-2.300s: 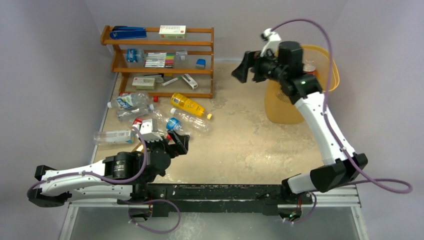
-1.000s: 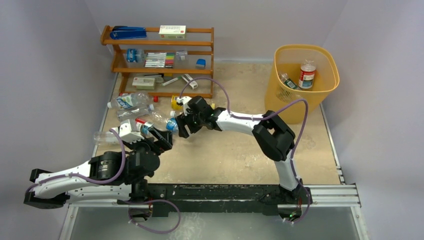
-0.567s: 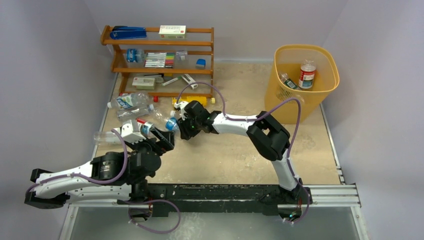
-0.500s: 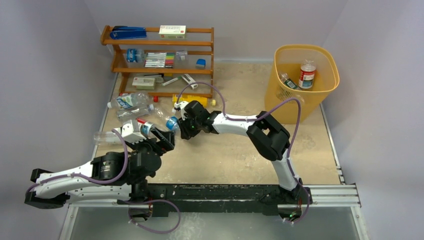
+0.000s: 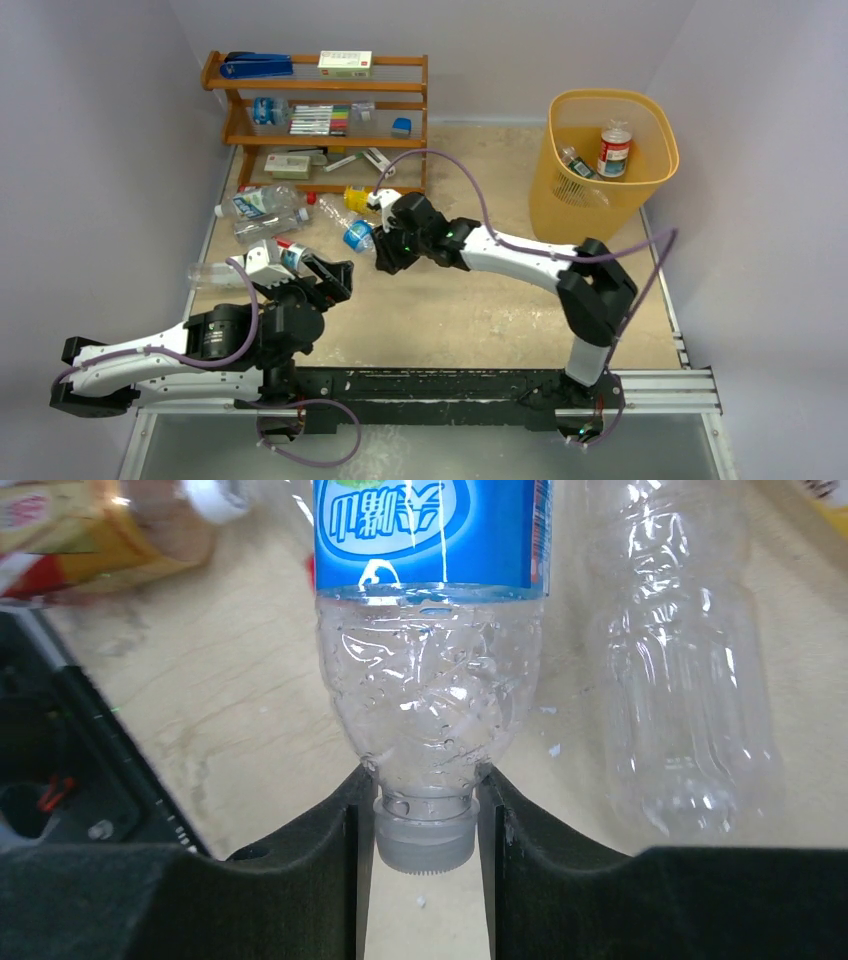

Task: Put the plastic bottles in the bin
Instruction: Pick up the plastic bottle at the center of the board, then place the plastic bottle in the trash bin.

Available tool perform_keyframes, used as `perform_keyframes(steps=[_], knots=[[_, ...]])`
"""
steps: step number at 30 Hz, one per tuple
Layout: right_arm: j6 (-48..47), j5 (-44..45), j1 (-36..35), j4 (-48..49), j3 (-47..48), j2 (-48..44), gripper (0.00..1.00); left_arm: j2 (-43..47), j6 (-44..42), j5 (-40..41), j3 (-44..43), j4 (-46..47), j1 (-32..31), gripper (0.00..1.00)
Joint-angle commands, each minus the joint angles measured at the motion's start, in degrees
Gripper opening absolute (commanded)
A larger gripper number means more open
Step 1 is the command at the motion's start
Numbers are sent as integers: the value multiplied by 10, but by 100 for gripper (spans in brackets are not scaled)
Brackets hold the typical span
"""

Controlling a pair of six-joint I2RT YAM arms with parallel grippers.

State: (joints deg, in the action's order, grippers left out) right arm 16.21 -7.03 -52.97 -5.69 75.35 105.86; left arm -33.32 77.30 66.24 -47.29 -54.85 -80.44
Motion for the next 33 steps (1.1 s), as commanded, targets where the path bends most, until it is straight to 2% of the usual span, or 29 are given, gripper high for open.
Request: perform_keyframes(steps=[1, 9, 14, 19, 23, 29, 33], knots=[[-7, 2, -1, -13, -21, -101, 27, -3, -10, 6, 3, 17, -4, 94], [1, 50, 4, -70, -49, -197, 28, -4, -17, 6, 4, 29, -4, 94], [-2, 67, 42, -107, -48, -238, 28, -8, -28, 3, -4, 37, -4, 94], [-7, 20, 154, -118, -46, -312, 26, -7, -27, 1, -2, 37, -4, 94], [-20, 12, 240, -150, -2, -346, 26, -3, -27, 1, 5, 40, -4, 94], [-32, 12, 356, -184, 64, -350, 27, -3, -27, 1, 3, 38, -4, 94], [-24, -21, 436, -181, 80, -337, 27, -3, -29, 2, 2, 38, -4, 94]])
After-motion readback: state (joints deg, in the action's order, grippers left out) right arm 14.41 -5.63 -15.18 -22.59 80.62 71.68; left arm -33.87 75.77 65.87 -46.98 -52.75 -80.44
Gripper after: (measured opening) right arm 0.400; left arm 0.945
